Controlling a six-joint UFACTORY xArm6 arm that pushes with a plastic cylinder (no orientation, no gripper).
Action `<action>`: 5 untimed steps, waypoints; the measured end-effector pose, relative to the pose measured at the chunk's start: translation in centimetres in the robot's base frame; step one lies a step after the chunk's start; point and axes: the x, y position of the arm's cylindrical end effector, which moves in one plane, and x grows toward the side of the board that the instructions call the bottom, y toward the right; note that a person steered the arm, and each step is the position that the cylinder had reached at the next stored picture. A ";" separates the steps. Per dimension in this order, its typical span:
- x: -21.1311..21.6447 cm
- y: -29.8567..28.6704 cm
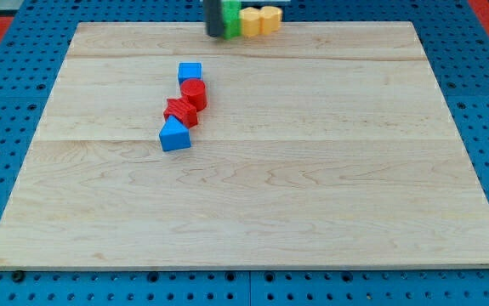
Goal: Push the green blocks into the yellow blocks
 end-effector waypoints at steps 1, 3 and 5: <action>2.9 6.1; -1.9 18.7; -3.5 15.8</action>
